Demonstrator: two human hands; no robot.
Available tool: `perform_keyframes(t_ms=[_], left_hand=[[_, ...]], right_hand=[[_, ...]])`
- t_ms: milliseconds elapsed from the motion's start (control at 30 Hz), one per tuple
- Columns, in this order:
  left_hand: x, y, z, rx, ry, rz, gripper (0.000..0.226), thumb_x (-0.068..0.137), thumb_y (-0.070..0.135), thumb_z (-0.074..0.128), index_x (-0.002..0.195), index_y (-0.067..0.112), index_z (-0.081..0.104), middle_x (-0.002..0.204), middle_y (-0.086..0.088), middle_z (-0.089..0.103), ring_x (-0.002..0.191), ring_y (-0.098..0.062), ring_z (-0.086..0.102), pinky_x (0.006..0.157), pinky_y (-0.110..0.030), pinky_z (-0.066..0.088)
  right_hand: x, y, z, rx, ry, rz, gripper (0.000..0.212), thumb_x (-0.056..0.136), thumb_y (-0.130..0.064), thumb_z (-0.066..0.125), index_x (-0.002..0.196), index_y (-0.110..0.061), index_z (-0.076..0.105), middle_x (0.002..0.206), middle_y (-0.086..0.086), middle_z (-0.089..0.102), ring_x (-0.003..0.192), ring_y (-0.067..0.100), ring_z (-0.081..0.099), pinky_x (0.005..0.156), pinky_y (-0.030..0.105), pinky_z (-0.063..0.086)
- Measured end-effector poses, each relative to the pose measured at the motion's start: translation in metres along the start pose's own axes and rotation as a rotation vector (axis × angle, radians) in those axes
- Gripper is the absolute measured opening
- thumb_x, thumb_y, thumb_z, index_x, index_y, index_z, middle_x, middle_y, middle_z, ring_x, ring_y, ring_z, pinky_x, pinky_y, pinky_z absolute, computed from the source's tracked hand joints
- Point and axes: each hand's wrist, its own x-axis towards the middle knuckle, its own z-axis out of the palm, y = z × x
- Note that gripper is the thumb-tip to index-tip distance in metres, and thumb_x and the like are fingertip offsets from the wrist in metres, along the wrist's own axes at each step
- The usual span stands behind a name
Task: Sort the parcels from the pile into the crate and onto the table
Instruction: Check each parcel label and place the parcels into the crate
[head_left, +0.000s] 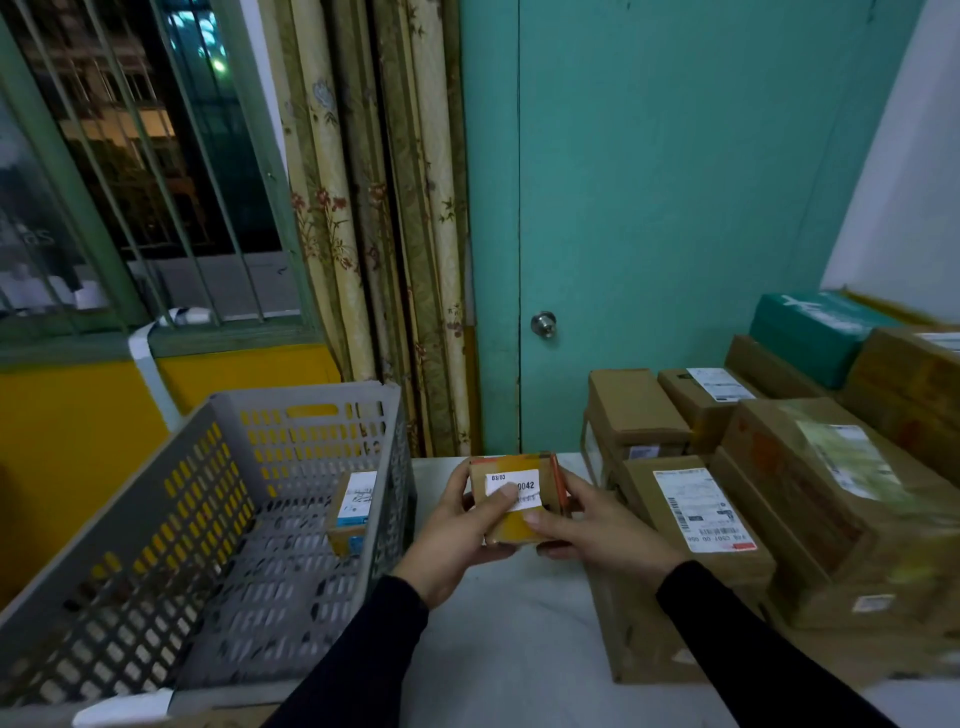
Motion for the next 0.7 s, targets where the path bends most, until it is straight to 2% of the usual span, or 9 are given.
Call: perform_keyframes(t_ms=[100, 333, 467, 567, 633, 700], left_hand=[[-0.001, -0.003, 0.001, 0.016, 0.030, 0.010, 0.034, 0.095, 0.027, 0.070, 0.126, 0.032, 0.056, 0.118, -0.003, 0.072, 0.101, -0.022, 0.074, 0.079, -0.040, 0.063], [-0.004, -0.003, 0.001, 0.007, 0.041, 0.011, 0.035, 0.093, 0.031, 0.071, 0.125, 0.034, 0.056, 0.117, -0.003, 0.072, 0.099, -0.020, 0.074, 0.079, -0.040, 0.063], [-0.005, -0.004, 0.003, 0.014, 0.047, 0.010, 0.036, 0.094, 0.030, 0.070, 0.126, 0.032, 0.054, 0.123, -0.005, 0.068, 0.104, -0.024, 0.072, 0.077, -0.039, 0.063], [-0.006, 0.000, 0.001, -0.054, -0.002, -0.041, 0.050, 0.088, 0.051, 0.067, 0.130, 0.029, 0.053, 0.127, -0.005, 0.067, 0.113, -0.026, 0.067, 0.085, -0.045, 0.059], [-0.004, 0.002, -0.003, -0.140, 0.003, -0.109, 0.066, 0.082, 0.067, 0.059, 0.132, 0.025, 0.056, 0.129, -0.008, 0.067, 0.118, -0.030, 0.065, 0.099, -0.054, 0.053], [-0.002, 0.005, -0.004, -0.210, 0.047, -0.165, 0.074, 0.078, 0.072, 0.056, 0.130, 0.020, 0.058, 0.127, -0.013, 0.066, 0.117, -0.034, 0.064, 0.099, -0.055, 0.053]], right_hand=[[-0.002, 0.001, 0.003, 0.011, 0.007, -0.003, 0.067, 0.086, -0.032, 0.079, 0.145, -0.034, 0.049, 0.127, -0.003, 0.064, 0.111, 0.015, 0.068, 0.085, 0.029, 0.061], [-0.005, 0.002, 0.007, 0.026, 0.037, -0.033, 0.064, 0.084, -0.034, 0.081, 0.141, -0.038, 0.051, 0.126, 0.000, 0.064, 0.111, 0.015, 0.069, 0.086, 0.031, 0.061], [-0.006, 0.005, 0.009, 0.015, 0.051, -0.048, 0.062, 0.088, -0.031, 0.078, 0.141, -0.040, 0.049, 0.127, -0.007, 0.066, 0.110, 0.011, 0.069, 0.086, 0.028, 0.060], [-0.008, 0.005, 0.008, 0.017, 0.039, -0.112, 0.057, 0.091, -0.031, 0.074, 0.139, -0.044, 0.048, 0.131, -0.013, 0.067, 0.113, 0.004, 0.067, 0.091, 0.023, 0.057], [-0.012, 0.001, 0.008, 0.071, 0.044, -0.139, 0.051, 0.091, -0.043, 0.066, 0.140, -0.040, 0.051, 0.134, -0.012, 0.063, 0.115, 0.003, 0.066, 0.095, 0.024, 0.055], [-0.013, -0.003, 0.010, 0.124, 0.144, -0.137, 0.044, 0.093, -0.054, 0.053, 0.132, -0.035, 0.063, 0.135, -0.006, 0.063, 0.115, 0.007, 0.067, 0.102, 0.029, 0.052]])
